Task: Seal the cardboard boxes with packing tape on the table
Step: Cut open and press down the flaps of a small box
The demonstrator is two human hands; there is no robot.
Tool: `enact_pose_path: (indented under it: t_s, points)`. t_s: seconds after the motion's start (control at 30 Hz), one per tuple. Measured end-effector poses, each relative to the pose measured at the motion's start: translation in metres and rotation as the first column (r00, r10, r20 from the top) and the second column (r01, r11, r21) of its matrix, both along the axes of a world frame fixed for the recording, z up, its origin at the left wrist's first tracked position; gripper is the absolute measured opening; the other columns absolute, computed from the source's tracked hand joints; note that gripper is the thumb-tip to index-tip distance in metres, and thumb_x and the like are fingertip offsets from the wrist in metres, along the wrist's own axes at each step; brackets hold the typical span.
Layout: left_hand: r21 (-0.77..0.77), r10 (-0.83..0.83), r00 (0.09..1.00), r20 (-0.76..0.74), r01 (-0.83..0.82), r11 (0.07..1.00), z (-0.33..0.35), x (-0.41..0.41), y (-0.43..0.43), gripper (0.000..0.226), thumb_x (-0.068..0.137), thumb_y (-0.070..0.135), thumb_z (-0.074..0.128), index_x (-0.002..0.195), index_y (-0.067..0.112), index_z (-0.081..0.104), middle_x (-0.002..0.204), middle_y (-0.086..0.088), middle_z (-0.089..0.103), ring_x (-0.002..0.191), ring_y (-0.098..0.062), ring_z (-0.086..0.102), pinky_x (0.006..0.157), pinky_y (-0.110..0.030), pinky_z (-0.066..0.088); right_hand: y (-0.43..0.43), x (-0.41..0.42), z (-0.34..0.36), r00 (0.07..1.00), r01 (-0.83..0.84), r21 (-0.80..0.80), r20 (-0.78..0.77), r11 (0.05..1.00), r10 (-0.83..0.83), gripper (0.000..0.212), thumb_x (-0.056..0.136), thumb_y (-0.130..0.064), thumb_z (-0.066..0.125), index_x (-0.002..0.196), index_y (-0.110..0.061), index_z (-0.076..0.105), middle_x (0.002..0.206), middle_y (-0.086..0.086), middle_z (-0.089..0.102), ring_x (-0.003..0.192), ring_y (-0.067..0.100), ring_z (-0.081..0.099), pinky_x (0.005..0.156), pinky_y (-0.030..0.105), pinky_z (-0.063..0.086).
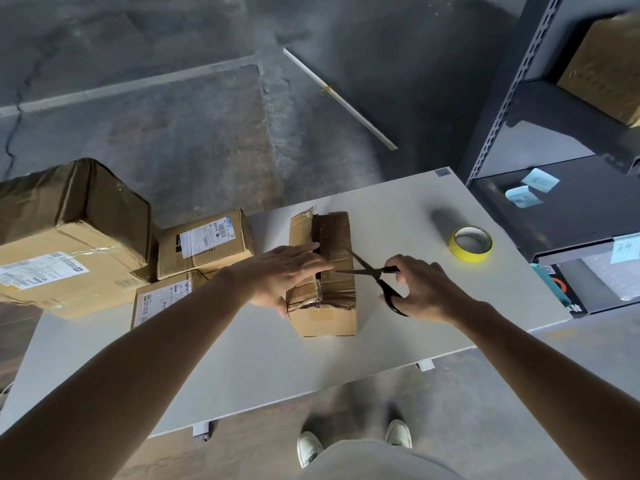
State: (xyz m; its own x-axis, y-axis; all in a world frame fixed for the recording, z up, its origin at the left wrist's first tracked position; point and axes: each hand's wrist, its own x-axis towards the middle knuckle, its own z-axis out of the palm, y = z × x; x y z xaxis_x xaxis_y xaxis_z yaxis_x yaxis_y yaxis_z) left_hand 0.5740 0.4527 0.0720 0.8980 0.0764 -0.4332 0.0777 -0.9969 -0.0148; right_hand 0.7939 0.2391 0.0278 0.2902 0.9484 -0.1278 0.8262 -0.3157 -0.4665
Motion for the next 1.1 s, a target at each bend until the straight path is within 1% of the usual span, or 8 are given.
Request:
enact_pose_path:
  t_s: [0.13, 0.27, 0.4, 0.5, 0.67, 0.83, 0.97, 1.1]
  points:
    - [-0.044, 0.039, 0.999, -0.003, -0.039, 0.998, 0.01, 0.006, -0.004, 0.125, 0.069, 0.062, 0.077, 0.155, 0.038, -0.01, 0.164, 0.012, -0.005, 0.15, -0.009, -0.01, 0.116, -0.027, -0.004, 0.003, -0.001, -0.005, 0.968, 0.201, -0.045, -0.144, 0.979, -0.205, 0.05, 0.085, -0.044, 0.068, 0.124, -0.023, 0.044, 0.113, -0.002, 0.056, 0.106, 0.021, 0.055, 0.09, 0.035, 0.04]
    - [-0.101, 0.119, 0.987, 0.109, -0.108, 0.989, 0.009, 0.014, -0.012, 0.095, 0.085, 0.071, 0.053, 0.156, 0.036, 0.002, 0.165, 0.011, 0.005, 0.151, -0.009, -0.001, 0.12, -0.03, 0.007, 0.007, 0.001, -0.015, 0.913, 0.339, -0.134, -0.191, 0.931, -0.36, 0.044, 0.088, -0.038, 0.063, 0.123, -0.018, 0.044, 0.108, 0.001, 0.059, 0.104, 0.026, 0.058, 0.082, 0.033, 0.045]
    - [-0.086, 0.179, 0.966, 0.184, -0.166, 0.982, 0.004, 0.025, -0.022, 0.072, 0.095, 0.063, 0.039, 0.155, 0.029, 0.02, 0.162, 0.005, 0.021, 0.15, -0.014, 0.016, 0.118, -0.032, 0.021, 0.007, 0.004, -0.03, 0.877, 0.416, -0.195, -0.174, 0.888, -0.449, 0.038, 0.092, -0.035, 0.059, 0.118, -0.012, 0.045, 0.11, 0.008, 0.065, 0.107, 0.033, 0.061, 0.086, 0.038, 0.049]
    - [-0.095, 0.237, 0.937, 0.258, -0.219, 0.971, -0.002, 0.031, -0.028, 0.065, 0.097, 0.059, 0.041, 0.152, 0.026, 0.029, 0.158, 0.004, 0.03, 0.146, -0.016, 0.026, 0.114, -0.032, 0.029, 0.005, 0.006, -0.041, 0.883, 0.443, -0.205, -0.07, 0.873, -0.465, 0.032, 0.097, -0.03, 0.055, 0.119, -0.008, 0.047, 0.113, 0.014, 0.067, 0.109, 0.037, 0.061, 0.082, 0.039, 0.048]
    - [-0.157, 0.328, 0.895, 0.303, -0.293, 0.943, -0.013, 0.045, -0.035, 0.06, 0.097, 0.056, 0.042, 0.148, 0.025, 0.032, 0.156, 0.003, 0.03, 0.146, -0.018, 0.026, 0.112, -0.034, 0.032, -0.001, 0.011, -0.056, 0.907, 0.42, -0.203, 0.053, 0.885, -0.418, 0.021, 0.099, -0.021, 0.054, 0.113, -0.006, 0.05, 0.109, 0.018, 0.067, 0.104, 0.038, 0.062, 0.073, 0.037, 0.043]
    - [-0.16, 0.346, 0.879, 0.327, -0.309, 0.937, -0.026, 0.059, -0.04, 0.059, 0.097, 0.055, 0.044, 0.145, 0.022, 0.036, 0.153, 0.001, 0.035, 0.144, -0.019, 0.029, 0.116, -0.036, 0.026, -0.002, 0.013, -0.067, 0.917, 0.398, -0.177, 0.099, 0.9, -0.386, 0.016, 0.1, -0.016, 0.051, 0.111, -0.01, 0.043, 0.1, 0.016, 0.068, 0.094, 0.038, 0.064, 0.064, 0.035, 0.038]
    - [-0.167, 0.378, 0.851, 0.366, -0.34, 0.926, -0.033, 0.072, -0.047, 0.055, 0.097, 0.054, 0.046, 0.14, 0.019, 0.042, 0.151, -0.002, 0.039, 0.143, -0.02, 0.03, 0.118, -0.041, 0.022, -0.002, 0.015, -0.076, 0.92, 0.391, -0.213, 0.126, 0.895, -0.372, 0.012, 0.102, -0.016, 0.046, 0.112, -0.01, 0.048, 0.101, 0.014, 0.068, 0.095, 0.036, 0.065, 0.066, 0.035, 0.041]
    - [-0.15, 0.459, 0.823, 0.335, -0.434, 0.888, -0.038, 0.08, -0.052, 0.059, 0.097, 0.054, 0.045, 0.144, 0.018, 0.036, 0.155, -0.005, 0.031, 0.146, -0.022, 0.024, 0.12, -0.037, 0.018, 0.0, 0.017, -0.084, 0.917, 0.398, -0.249, 0.128, 0.883, -0.377, 0.013, 0.101, -0.012, 0.046, 0.111, -0.009, 0.052, 0.101, 0.013, 0.068, 0.096, 0.035, 0.065, 0.066, 0.034, 0.04]
